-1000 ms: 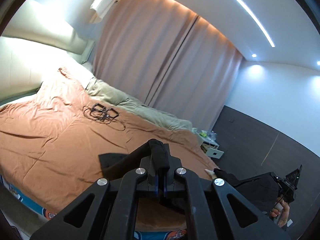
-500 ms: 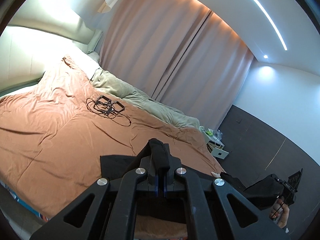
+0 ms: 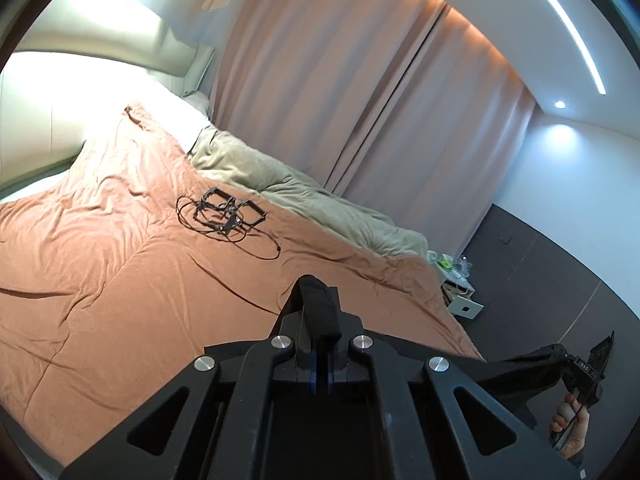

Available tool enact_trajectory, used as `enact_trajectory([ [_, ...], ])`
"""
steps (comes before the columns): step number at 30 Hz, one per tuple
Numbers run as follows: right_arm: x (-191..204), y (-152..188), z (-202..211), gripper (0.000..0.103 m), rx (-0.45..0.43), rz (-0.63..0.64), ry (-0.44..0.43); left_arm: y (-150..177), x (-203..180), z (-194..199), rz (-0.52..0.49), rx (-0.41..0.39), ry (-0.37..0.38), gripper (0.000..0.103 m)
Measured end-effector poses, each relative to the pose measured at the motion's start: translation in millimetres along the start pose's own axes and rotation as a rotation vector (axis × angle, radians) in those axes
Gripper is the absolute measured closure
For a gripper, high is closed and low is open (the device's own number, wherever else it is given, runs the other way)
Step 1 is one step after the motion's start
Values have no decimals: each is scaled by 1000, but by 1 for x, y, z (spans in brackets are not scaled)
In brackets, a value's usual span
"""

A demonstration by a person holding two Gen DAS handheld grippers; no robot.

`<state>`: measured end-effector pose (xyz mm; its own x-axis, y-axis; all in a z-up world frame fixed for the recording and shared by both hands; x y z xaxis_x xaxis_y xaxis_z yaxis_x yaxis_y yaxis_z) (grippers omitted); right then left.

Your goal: Fold large clothes

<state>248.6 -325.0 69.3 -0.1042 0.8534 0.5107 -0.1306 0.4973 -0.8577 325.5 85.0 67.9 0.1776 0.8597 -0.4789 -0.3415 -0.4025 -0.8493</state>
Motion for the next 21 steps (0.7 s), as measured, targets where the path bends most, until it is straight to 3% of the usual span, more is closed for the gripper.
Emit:
enact_trajectory([
  [10,-21,19,-61,99,65,33,58,27,36,-73,25,85,-51,98],
  [21,-73,70,-113,99,185,-1,159,85,78,-149,28,227,-125,98],
])
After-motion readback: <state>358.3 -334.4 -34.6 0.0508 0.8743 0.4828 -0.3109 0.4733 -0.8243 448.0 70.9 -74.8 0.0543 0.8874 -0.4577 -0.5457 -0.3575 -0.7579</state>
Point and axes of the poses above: each gripper's, at about its wrist camera, not at the fingertips, and z roughly against the way its jaws point, x to its left, y to its underside, the point moved 10 cm from there along -z, roughly the way its jaws point, and after that the axes turned 8 degrees about -x, right-handed, at the moved point
